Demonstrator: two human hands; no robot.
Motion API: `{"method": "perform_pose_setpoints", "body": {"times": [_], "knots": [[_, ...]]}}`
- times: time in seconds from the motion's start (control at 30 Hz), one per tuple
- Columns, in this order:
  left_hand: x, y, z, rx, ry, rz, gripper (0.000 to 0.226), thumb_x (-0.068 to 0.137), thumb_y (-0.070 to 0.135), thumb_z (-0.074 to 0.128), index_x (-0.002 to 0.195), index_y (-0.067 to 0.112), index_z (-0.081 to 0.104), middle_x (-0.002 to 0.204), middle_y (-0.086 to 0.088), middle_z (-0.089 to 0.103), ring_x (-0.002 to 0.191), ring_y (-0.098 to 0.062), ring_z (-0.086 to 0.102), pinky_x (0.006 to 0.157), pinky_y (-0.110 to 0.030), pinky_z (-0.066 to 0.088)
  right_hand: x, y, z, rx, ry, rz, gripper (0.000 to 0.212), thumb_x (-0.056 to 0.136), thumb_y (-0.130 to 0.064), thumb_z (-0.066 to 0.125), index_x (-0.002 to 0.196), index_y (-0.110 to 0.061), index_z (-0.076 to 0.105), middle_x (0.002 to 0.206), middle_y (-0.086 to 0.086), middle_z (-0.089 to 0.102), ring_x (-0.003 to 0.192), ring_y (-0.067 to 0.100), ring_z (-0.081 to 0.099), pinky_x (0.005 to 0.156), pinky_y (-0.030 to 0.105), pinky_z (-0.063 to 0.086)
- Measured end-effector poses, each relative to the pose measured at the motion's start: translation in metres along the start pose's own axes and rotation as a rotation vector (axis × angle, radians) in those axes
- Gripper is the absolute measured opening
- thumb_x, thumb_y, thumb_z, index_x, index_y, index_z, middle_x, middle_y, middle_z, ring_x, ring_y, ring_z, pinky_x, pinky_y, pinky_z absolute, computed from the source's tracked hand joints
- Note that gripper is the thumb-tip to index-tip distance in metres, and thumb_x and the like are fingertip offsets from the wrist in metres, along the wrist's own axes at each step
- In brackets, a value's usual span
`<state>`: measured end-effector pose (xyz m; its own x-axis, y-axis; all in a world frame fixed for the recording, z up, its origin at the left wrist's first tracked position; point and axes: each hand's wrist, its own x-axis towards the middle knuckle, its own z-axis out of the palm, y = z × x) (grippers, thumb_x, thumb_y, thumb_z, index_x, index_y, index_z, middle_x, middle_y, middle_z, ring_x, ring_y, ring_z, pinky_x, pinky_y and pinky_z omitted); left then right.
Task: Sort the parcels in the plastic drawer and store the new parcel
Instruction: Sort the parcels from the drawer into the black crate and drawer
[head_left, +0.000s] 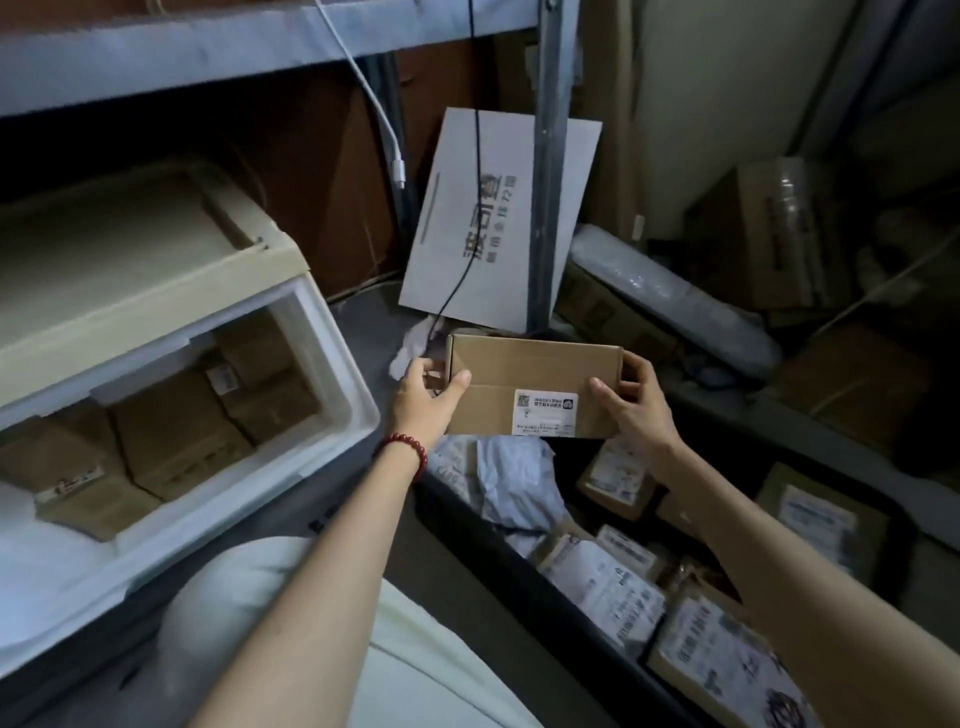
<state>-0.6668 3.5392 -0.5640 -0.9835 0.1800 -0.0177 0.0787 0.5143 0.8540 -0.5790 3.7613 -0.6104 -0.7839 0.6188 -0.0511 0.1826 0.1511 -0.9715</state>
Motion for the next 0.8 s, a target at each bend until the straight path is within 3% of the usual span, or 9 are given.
{"method": "perform_pose_setpoints", "body": {"times": [0.13, 0.23, 0.37, 0.53, 0.67, 0.8], "knots": [[0.007, 0.004, 0.053, -0.044, -0.069, -0.004, 0.041, 0.09, 0.029, 0.064, 0.126, 0.016, 0.049, 0.118, 0.001, 0.057, 0.106, -0.015, 0.053, 0.082, -0.024, 0.04, 0.0, 0.022, -0.037, -0.095, 0.069, 0.05, 0.061, 0.091, -0.025, 0.066, 0.144, -0.022, 0.035, 0.122, 0.003, 0.054, 0.107, 0.016, 0.053, 0.082, 0.031, 0.049], [0.011, 0.006, 0.088, -0.029, -0.145, 0.02, 0.043, 0.089, 0.024, 0.066, 0.127, 0.017, 0.048, 0.12, -0.001, 0.058, 0.109, -0.019, 0.056, 0.081, -0.026, 0.043, 0.0, 0.041, -0.056, -0.133, 0.134, 0.118, 0.069, 0.089, -0.022, 0.068, 0.147, -0.023, 0.031, 0.136, 0.006, 0.05, 0.116, 0.019, 0.051, 0.095, 0.038, 0.049], [0.024, 0.016, 0.128, -0.021, -0.233, 0.036, 0.041, 0.09, 0.019, 0.064, 0.128, 0.015, 0.047, 0.124, -0.003, 0.06, 0.097, -0.014, 0.057, 0.078, -0.021, 0.041, -0.001, 0.064, -0.066, -0.19, 0.187, 0.247, 0.084, 0.085, -0.03, 0.072, 0.151, -0.025, 0.02, 0.148, 0.012, 0.036, 0.13, 0.03, 0.043, 0.106, 0.048, 0.041], [0.045, 0.01, 0.172, 0.201, -0.397, 0.101, 0.046, 0.092, 0.021, 0.062, 0.135, 0.011, 0.047, 0.134, -0.009, 0.055, 0.123, -0.024, 0.051, 0.1, -0.028, 0.038, 0.0, 0.087, -0.063, -0.265, 0.212, 0.356, 0.082, 0.089, -0.027, 0.068, 0.152, -0.023, 0.016, 0.148, 0.014, 0.025, 0.129, 0.034, 0.041, 0.105, 0.038, 0.036], [0.053, -0.012, 0.2, 0.292, -0.489, 0.038, 0.054, 0.091, 0.02, 0.062, 0.14, 0.01, 0.042, 0.139, -0.015, 0.046, 0.124, -0.028, 0.048, 0.101, -0.029, 0.037, 0.002, 0.107, -0.053, -0.335, 0.207, 0.426, 0.077, 0.087, -0.024, 0.07, 0.149, -0.023, 0.023, 0.148, 0.016, 0.023, 0.128, 0.036, 0.042, 0.106, 0.042, 0.036], [0.05, -0.034, 0.22, 0.348, -0.569, -0.02, 0.059, 0.091, 0.02, 0.06, 0.144, 0.011, 0.037, 0.141, -0.017, 0.041, 0.126, -0.03, 0.046, 0.103, -0.028, 0.034, 0.001, 0.125, -0.045, -0.363, 0.21, 0.515, 0.073, 0.09, -0.024, 0.066, 0.149, -0.018, 0.024, 0.152, 0.019, 0.018, 0.137, 0.038, 0.031, 0.11, 0.039, 0.032]]}}
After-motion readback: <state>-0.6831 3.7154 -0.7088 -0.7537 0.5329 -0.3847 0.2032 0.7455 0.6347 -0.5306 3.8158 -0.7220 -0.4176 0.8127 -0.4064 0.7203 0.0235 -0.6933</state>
